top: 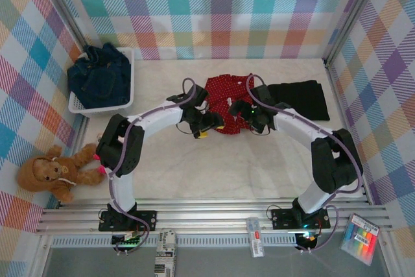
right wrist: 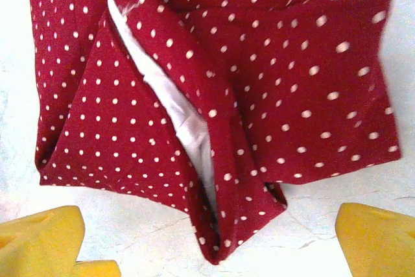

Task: Fold and stack the skirts

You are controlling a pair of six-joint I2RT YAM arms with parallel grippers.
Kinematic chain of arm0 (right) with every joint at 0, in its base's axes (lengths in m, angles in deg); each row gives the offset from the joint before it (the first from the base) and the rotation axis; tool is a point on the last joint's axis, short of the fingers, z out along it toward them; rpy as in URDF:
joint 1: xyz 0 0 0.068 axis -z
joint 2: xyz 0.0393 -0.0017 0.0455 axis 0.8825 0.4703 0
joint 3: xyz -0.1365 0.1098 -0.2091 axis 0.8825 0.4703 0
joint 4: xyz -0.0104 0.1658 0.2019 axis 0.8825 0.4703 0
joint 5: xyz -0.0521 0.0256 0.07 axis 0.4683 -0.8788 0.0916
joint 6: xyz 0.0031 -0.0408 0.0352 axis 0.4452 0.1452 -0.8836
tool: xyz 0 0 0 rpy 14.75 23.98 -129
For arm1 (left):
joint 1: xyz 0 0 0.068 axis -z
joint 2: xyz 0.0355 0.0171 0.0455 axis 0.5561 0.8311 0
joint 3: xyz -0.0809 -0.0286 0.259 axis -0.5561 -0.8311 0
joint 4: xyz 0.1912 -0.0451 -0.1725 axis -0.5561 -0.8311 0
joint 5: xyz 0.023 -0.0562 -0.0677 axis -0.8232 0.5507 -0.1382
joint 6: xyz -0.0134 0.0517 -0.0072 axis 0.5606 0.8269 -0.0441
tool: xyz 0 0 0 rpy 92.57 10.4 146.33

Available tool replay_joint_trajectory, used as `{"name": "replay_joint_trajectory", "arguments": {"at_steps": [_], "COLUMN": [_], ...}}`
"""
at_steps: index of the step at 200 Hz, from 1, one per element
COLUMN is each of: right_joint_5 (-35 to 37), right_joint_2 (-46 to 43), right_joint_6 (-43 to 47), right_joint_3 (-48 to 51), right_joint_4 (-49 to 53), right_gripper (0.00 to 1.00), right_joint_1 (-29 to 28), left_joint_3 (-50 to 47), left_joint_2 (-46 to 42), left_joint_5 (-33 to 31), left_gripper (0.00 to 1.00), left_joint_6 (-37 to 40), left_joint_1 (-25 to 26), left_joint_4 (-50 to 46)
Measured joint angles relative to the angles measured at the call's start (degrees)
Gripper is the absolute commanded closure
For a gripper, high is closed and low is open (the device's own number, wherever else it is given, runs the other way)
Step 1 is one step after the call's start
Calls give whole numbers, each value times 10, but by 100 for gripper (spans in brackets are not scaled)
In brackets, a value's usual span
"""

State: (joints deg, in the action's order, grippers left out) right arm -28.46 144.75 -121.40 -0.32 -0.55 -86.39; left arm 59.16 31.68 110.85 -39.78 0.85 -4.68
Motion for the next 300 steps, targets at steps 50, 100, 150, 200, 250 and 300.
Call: {"name": "replay_joint_trajectory", "arguments": {"at_steps": [50,100,150,200,250,300], "right_joint_5": [15,14,3,3,-36,-100], "right_joint_2": [-38,-38,-38,-38,-22,55], "right_joint_6": [0,5,11,13,95,214], "right_joint_3": [32,52,53,55,25,-84], "right_joint_4": [-1,-1,-7,-10,0,20], "right_gripper": [1,1,1,1,1,15], "right_joint_1": [38,49,52,54,57,57], "left_joint_3": [93,184,223,231,126,-73], "left_joint_2": [56,128,158,163,105,-80], "left_joint_5": [-20,-51,-70,-68,-105,-184], "left_gripper": [31,42,54,99,100,100], "left_joint_6": [-9,-11,-1,7,37,122], "left_joint_1": [40,49,61,65,64,60], "left_joint_4": [-13,-50,-80,-97,-89,-68]}}
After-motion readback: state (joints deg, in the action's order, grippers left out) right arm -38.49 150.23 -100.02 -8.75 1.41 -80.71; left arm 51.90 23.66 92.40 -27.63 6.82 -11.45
